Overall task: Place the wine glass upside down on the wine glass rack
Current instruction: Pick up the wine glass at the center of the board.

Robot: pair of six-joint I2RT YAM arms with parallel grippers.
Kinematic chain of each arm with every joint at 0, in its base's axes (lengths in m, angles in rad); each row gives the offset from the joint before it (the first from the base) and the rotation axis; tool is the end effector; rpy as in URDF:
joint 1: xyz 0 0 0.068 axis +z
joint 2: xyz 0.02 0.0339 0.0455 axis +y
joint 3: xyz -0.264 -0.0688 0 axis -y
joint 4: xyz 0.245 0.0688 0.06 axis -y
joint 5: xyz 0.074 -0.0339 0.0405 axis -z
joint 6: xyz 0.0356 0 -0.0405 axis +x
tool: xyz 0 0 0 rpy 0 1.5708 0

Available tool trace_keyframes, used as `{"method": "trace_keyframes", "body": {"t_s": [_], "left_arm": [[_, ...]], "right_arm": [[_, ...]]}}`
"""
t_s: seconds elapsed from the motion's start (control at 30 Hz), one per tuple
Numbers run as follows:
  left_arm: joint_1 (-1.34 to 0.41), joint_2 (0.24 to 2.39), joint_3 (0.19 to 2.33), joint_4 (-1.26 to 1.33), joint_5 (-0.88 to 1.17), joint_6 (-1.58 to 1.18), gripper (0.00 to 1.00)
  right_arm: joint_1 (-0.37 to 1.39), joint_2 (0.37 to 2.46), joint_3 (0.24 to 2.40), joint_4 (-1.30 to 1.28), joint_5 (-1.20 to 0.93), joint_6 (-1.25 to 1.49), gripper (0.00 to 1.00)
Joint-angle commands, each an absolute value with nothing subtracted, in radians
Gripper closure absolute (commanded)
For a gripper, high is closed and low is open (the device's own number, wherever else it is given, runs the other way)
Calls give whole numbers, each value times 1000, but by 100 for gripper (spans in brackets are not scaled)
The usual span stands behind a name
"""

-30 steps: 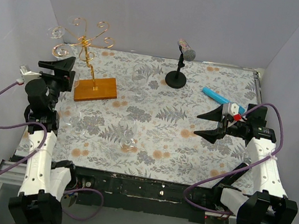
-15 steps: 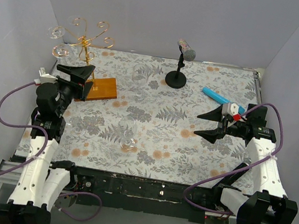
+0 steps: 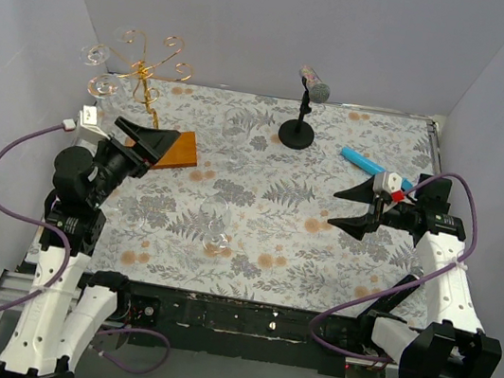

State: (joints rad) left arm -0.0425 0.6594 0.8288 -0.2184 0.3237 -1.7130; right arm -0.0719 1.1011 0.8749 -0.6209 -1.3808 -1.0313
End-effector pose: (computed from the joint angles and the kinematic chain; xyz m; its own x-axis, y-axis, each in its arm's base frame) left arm 0.1497 -0.0177 0.3704 -0.3471 -0.9246 0.1570 -0.0991 -0.1303 -0.9865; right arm 0.2082 0.0201 0.2919 0.1608 -0.1740 -0.9715 -0.9675 0.1669 -0.1901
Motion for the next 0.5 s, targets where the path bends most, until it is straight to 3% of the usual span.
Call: {"method": "trace_keyframes", "body": {"t_s": [0.0, 0.23, 0.47], "left_arm": [[-66, 635, 894, -302, 356, -1453, 2], [-89, 683, 1005, -492, 312, -1224, 2], [-89, 686, 1025, -566, 268, -1174, 2]], "right_arm": [[-84, 1111, 881, -578, -1370, -1006, 27], [-95, 1097, 845, -493, -1330, -928, 27], [-103, 1130, 848, -495, -1321, -916, 28]]}}
